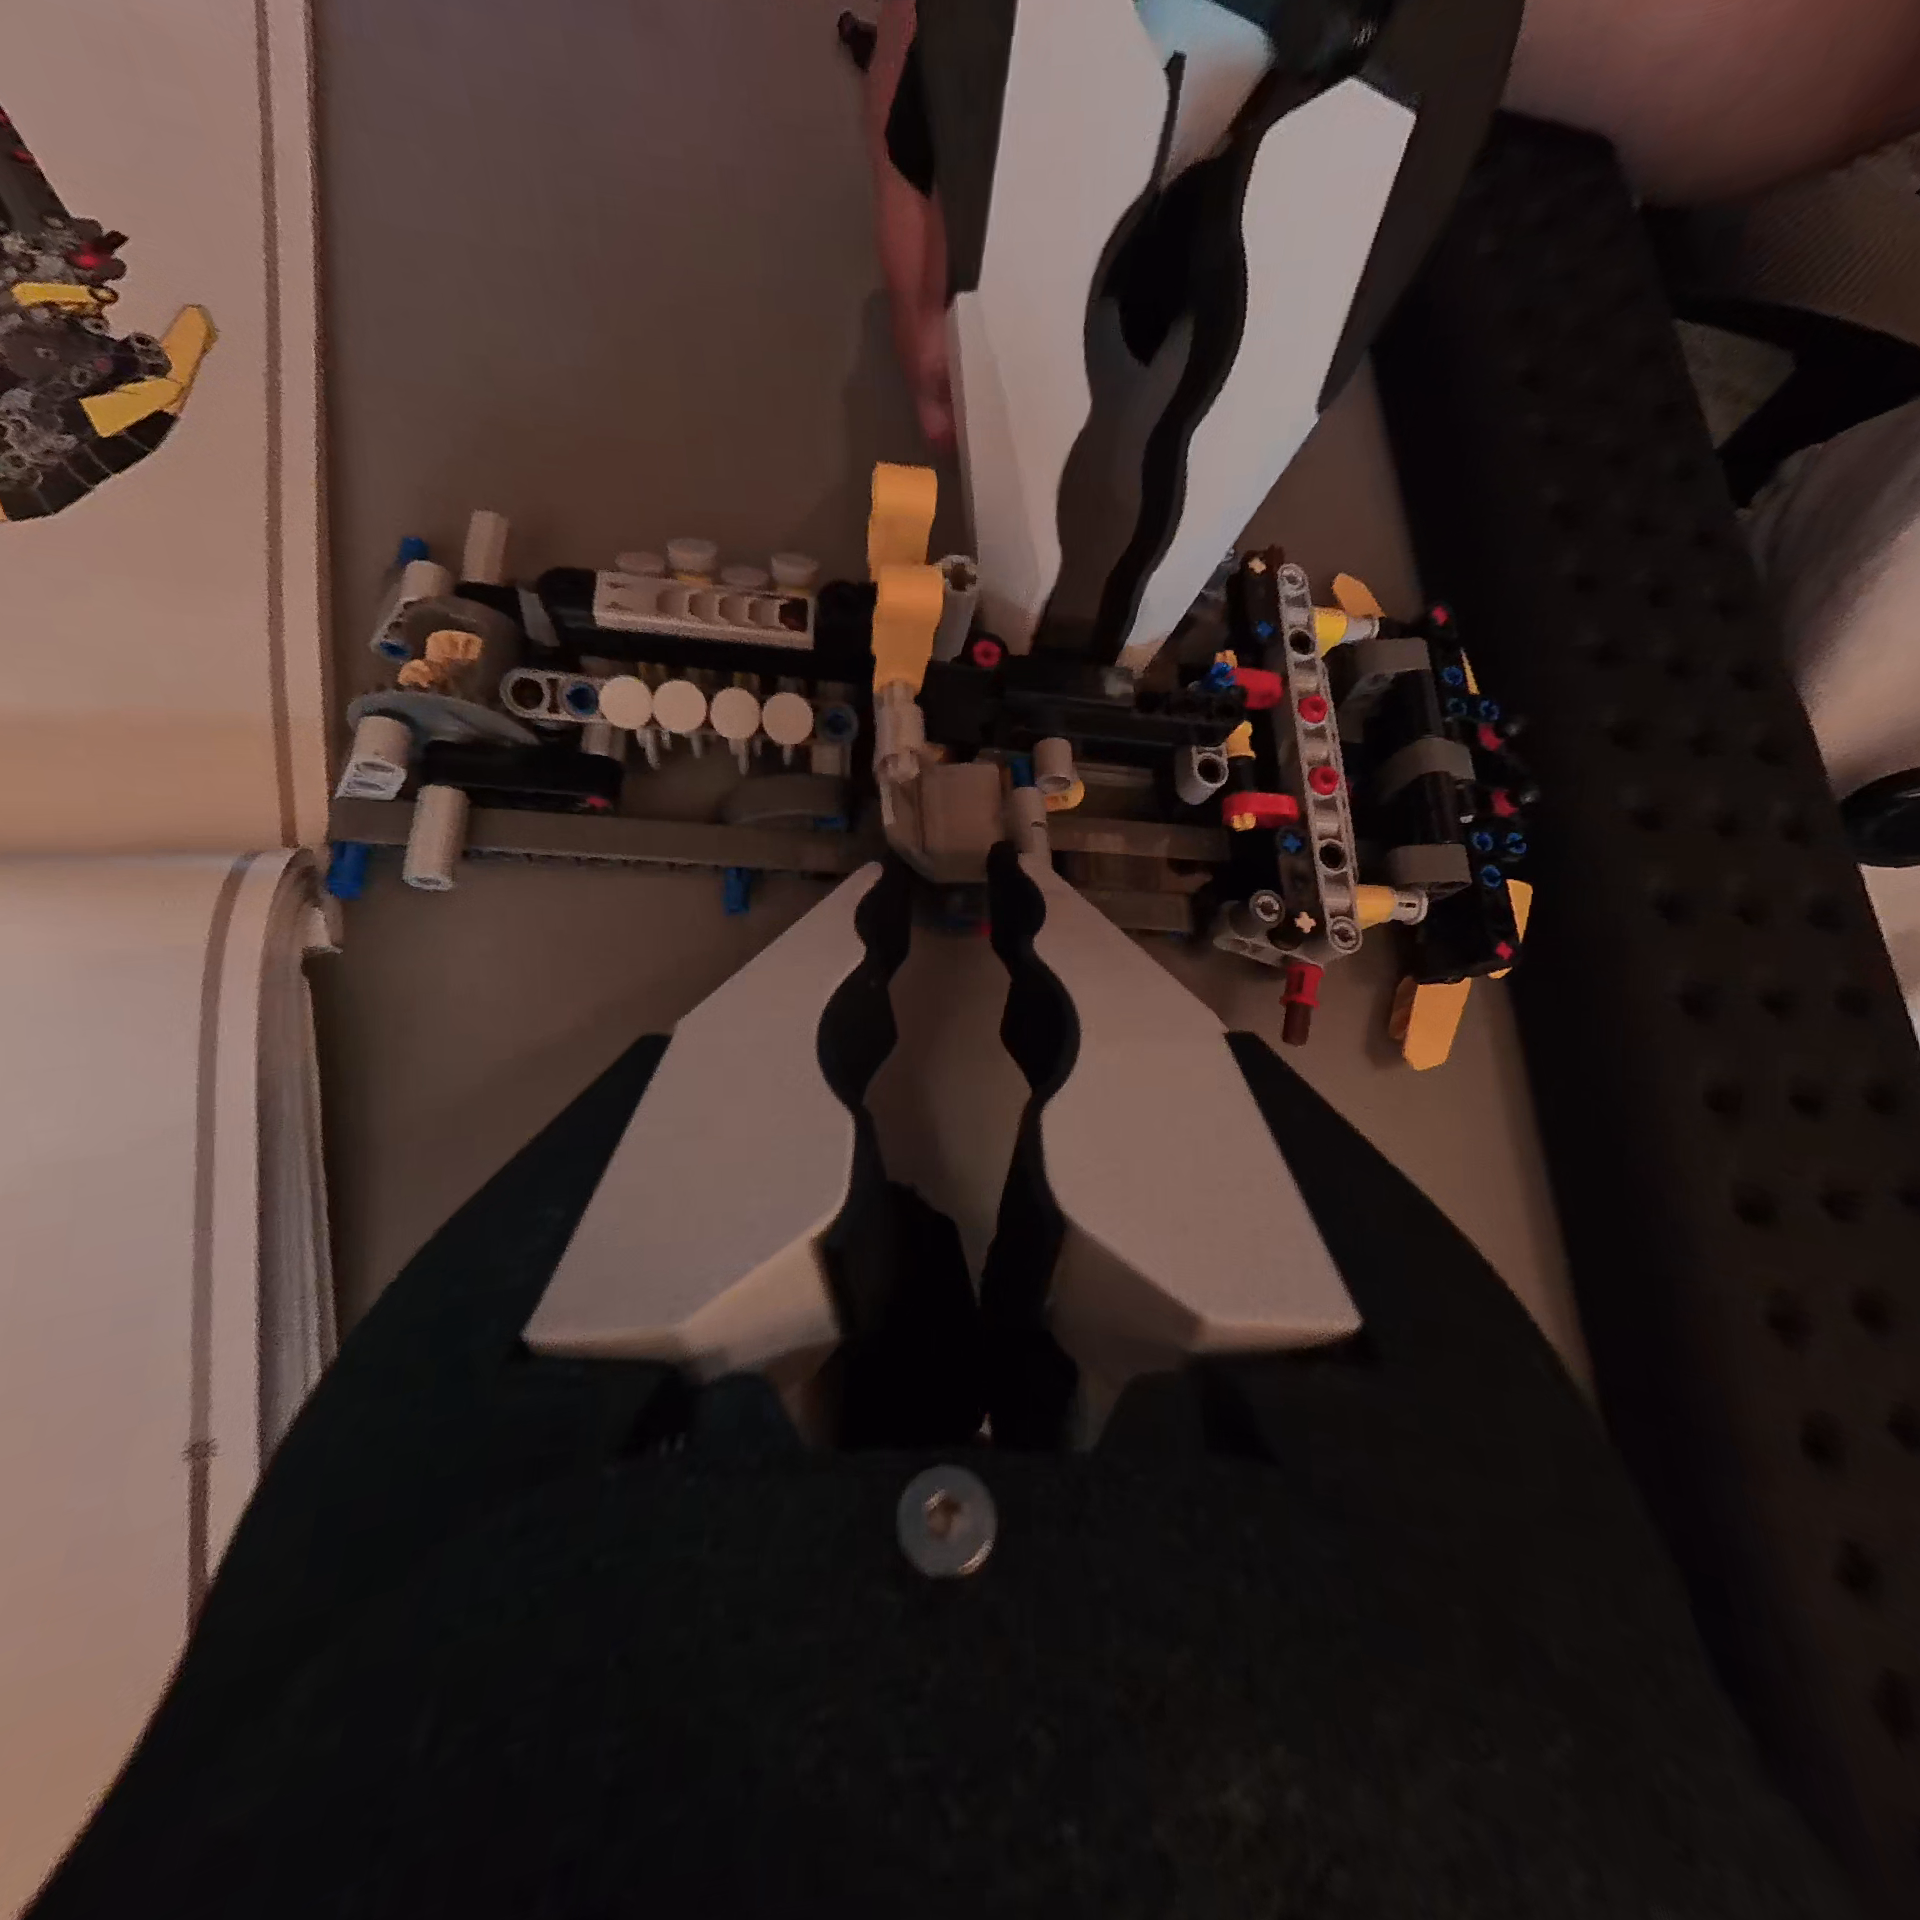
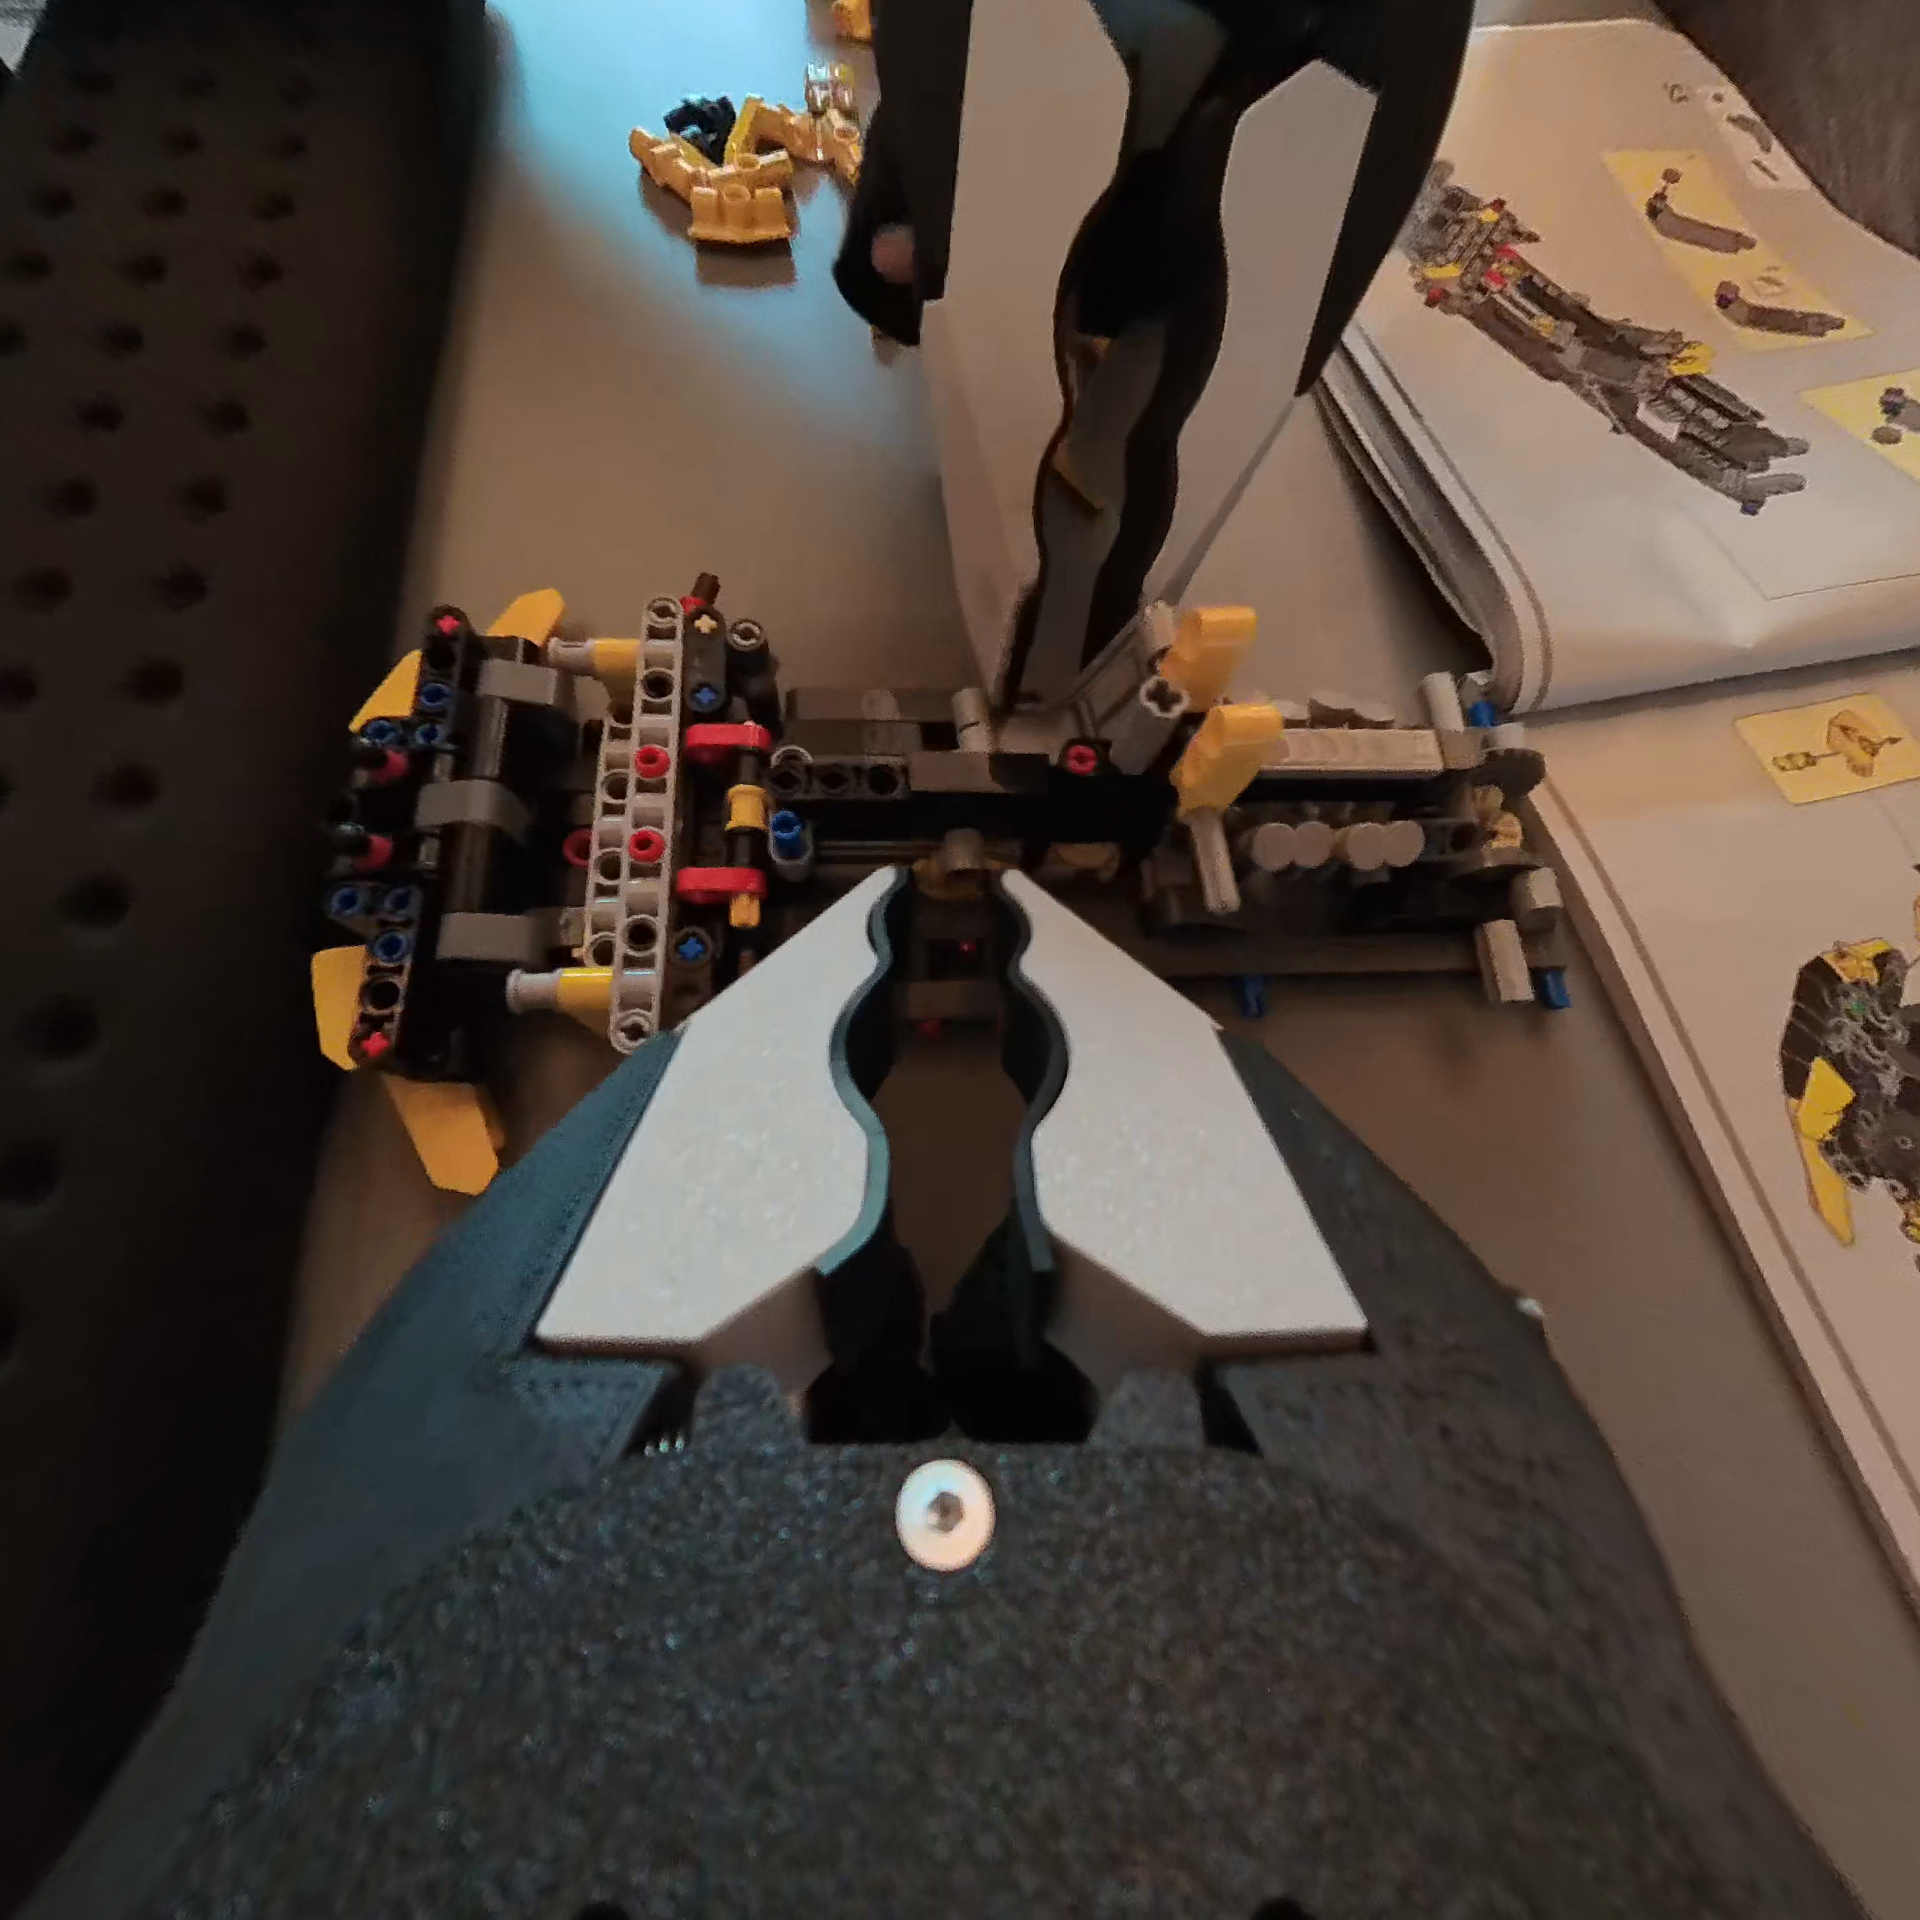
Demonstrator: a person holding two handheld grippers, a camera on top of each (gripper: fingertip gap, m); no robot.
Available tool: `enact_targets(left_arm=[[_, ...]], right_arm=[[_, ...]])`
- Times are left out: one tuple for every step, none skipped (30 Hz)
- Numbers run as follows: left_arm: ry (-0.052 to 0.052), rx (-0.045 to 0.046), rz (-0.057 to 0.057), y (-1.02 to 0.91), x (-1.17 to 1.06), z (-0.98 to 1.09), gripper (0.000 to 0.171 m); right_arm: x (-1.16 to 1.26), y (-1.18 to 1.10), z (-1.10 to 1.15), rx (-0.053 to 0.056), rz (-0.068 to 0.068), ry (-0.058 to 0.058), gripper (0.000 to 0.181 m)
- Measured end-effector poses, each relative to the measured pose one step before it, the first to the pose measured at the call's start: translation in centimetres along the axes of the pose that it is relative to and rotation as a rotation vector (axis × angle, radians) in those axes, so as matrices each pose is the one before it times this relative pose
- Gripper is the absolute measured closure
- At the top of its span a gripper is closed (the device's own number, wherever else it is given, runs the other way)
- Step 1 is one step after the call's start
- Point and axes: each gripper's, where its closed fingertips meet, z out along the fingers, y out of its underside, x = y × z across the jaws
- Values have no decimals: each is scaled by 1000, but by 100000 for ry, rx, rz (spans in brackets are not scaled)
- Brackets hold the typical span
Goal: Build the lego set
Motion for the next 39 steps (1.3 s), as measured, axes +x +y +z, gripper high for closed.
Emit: enact_targets(left_arm=[[1851,952,-935,-108,45,-78,160],[1485,1015,-1926,-201,-82,-76,163],[-1430,562,-2368,-161,-536,21,171],[-53,-75,-1352,-88,-241,63,171],[1307,12,623,-81,135,44,171],[403,-503,2121,43,84,-3,171],[-398,-1274,2836,171,-29,-52,171],[410,-1021,1781,138,70,-108,171],[1156,-868,141,121,108,-141,171],[1174,-1077,-311,167,62,-128,171],[917,-504,-332,108,31,-79,171],[967,-530,-558,94,43,9,171],[33,-1121,295,117,-63,-102,171],[-305,-1188,1160,99,-47,-270,171],[90,-1705,698,178,13,-235,171],[384,-1299,28,173,7,-116,171],[1474,-502,-517,77,139,-11,171],[1440,-417,-503,76,103,44,171],[43,-489,286,54,-121,8,171],[269,-734,591,31,-71,-98,171],[234,-797,582,8,-61,-137,171],[618,-1213,340,78,4,-81,171],[1103,-1272,153,93,83,-37,171],[854,-981,133,74,32,-16,171],[512,-842,189,58,-30,-71,171],[1005,-755,1,50,55,-96,171],[1296,-542,-207,51,95,-47,171],[996,-91,-209,-11,21,11,171],[965,369,-203,-57,7,63,171],[1520,97,-670,14,115,96,171],[1102,-294,-699,91,64,64,171],[1127,-93,-761,55,73,-2,171],[922,-10,-840,57,56,-35,171],[496,-123,-775,98,12,-27,171],[-360,34,-210,37,-29,-59,171],[-1564,325,456,-30,-101,-25,171],[-2040,331,594,-18,-74,16,168],[-3049,33,3,38,-188,37,167],[-2969,763,-273,-68,-123,-11,165]], right_arm=[[33,-54,33,-21,-614,194,169],[-27,13,23,-110,327,-671,169],[-12,6,13,210,1545,-1179,170],[13,-12,-21,380,1940,-1233,172],[33,34,-36,21,1221,-939,173],[5,26,-16,163,300,-637,174],[-16,2,-7,342,-99,-383,174],[1,34,27,-53,-128,-103,176],[115,325,61,-1906,-684,772,181],[-49,-143,-9,1152,-492,-70,181],[-59,63,51,-639,-51,-366,181],[-4,-87,20,543,42,38,181],[24,-17,22,-1,-22,170,181],[40,-39,-41,95,236,340,181],[-65,-58,-86,133,134,-269,181],[-86,-241,-115,1334,157,-291,181],[-106,-381,-111,2005,52,-331,181],[-134,-470,-46,2130,-250,-355,179],[-14,-401,53,1410,-633,399,176],[107,-216,150,122,-984,1173,172],[87,-39,229,-846,-1213,1062,169],[97,65,236,-1184,-1229,1106,167],[87,87,194,-1174,-1098,1151,167],[41,36,104,-618,-906,925,167],[36,24,52,-168,-586,821,168],[37,38,-13,-162,-355,650,168],[34,51,-62,-106,-41,451,170],[-6,-1,-71,199,240,23,170],[-1,-74,-91,430,617,-157,170],[-88,-154,-81,674,892,-711,170],[-176,-230,-55,1144,986,-1287,169],[-227,-231,-5,1241,902,-1544,168],[-181,-136,51,712,727,-1187,165],[-152,-47,92,231,590,-961,161],[-136,-17,104,74,527,-877,159],[-35,23,70,-95,549,-252,158],[13,21,17,-90,301,151,158],[13,-27,-35,159,182,122,158],[60,-73,-80,332,255,527,159]])
